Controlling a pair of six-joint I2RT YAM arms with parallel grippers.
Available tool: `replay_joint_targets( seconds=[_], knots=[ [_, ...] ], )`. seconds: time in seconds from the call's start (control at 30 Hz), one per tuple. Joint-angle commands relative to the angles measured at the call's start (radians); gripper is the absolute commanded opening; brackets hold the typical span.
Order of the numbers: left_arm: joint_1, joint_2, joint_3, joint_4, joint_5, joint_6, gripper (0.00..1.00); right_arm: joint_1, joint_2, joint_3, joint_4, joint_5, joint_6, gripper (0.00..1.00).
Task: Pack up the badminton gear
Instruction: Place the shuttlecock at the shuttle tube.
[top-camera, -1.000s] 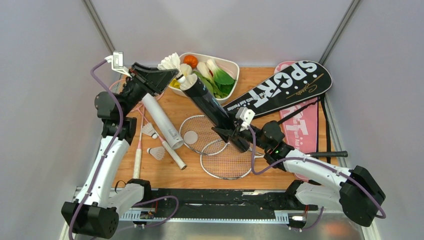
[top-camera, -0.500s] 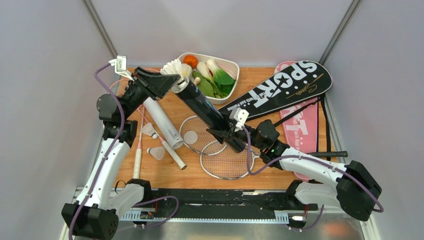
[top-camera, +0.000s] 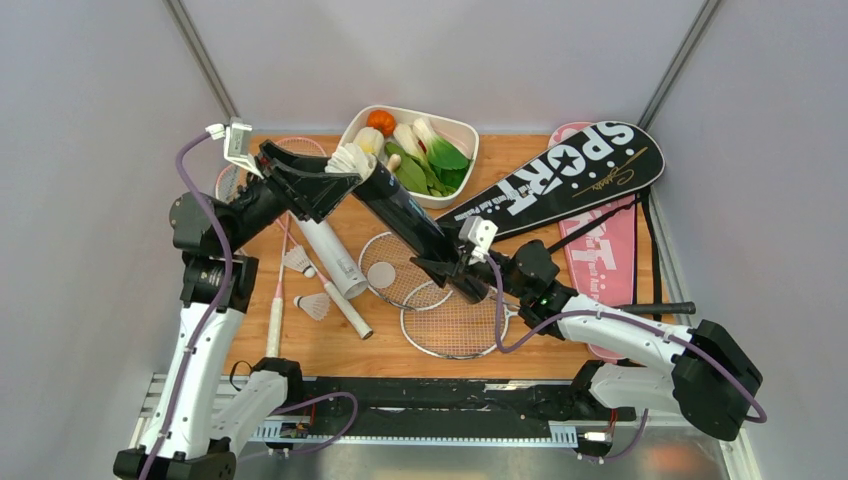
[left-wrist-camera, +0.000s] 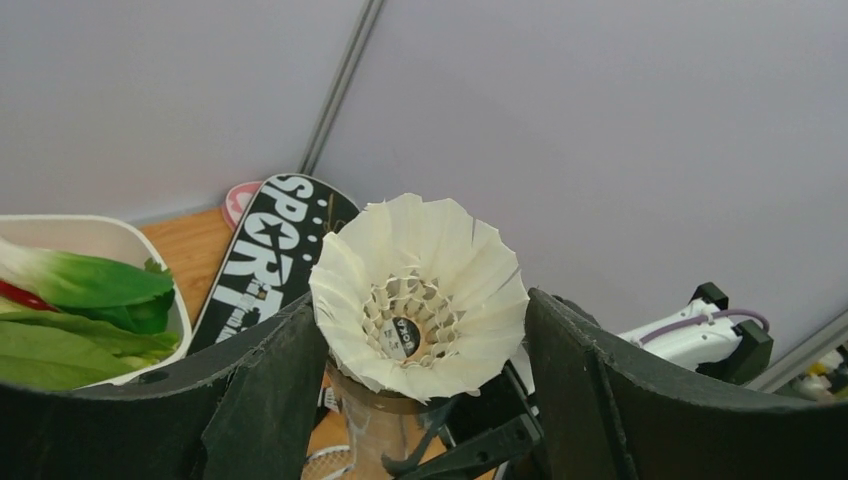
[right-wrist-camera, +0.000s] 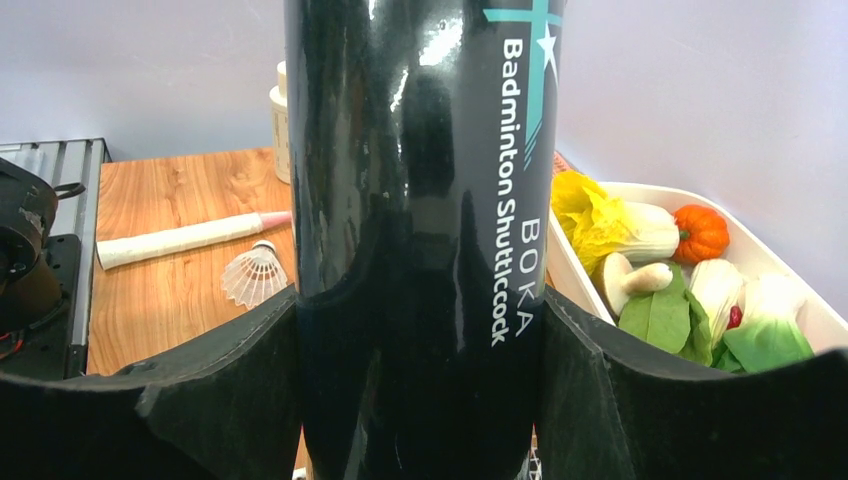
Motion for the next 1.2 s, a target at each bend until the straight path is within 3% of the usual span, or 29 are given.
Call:
replay_joint_targets(
  seconds=[0.0, 0.1, 0.23, 0.63, 0.9, 0.97, 1.07, 1.17],
  knots=[
    [-0.005, -0.023, 0.067, -0.185, 0.051, 0.167, 0.78, 0.006, -0.048, 0.011, 0.147, -0.024, -0.009, 0.58],
    [-0.005, -0.030, 0.151, -0.406, 0.029, 0.272, 0.78, 0.006, -0.079, -0.018, 0.149, -0.021, -0.020, 0.58],
    [-0.005, -0.047, 0.224, -0.552, 0.001, 0.384, 0.78, 0.005, -0.122, -0.060, 0.151, -0.028, -0.047, 0.57],
    [-0.005, -0.139, 0.220, -0.632, -0.051, 0.487, 0.75, 0.005, -0.283, -0.132, -0.004, -0.057, -0.062, 0.57],
    [-0.005, -0.101, 0.328, -0.701, -0.108, 0.453, 0.50, 0.004, -0.321, -0.147, -0.152, -0.026, -0.111, 0.57],
    [-0.005, -0.083, 0.358, -0.713, -0.101, 0.448, 0.40, 0.005, -0.323, -0.143, -0.169, -0.032, -0.111, 0.57],
    [-0.004, -0.043, 0.397, -0.733, -0.058, 0.436, 0.13, 0.006, -0.314, -0.129, -0.192, -0.037, -0.115, 0.57],
    [-0.004, -0.013, 0.402, -0.745, 0.002, 0.417, 0.01, 0.005, -0.308, -0.114, -0.211, -0.022, -0.118, 0.57]
  ],
)
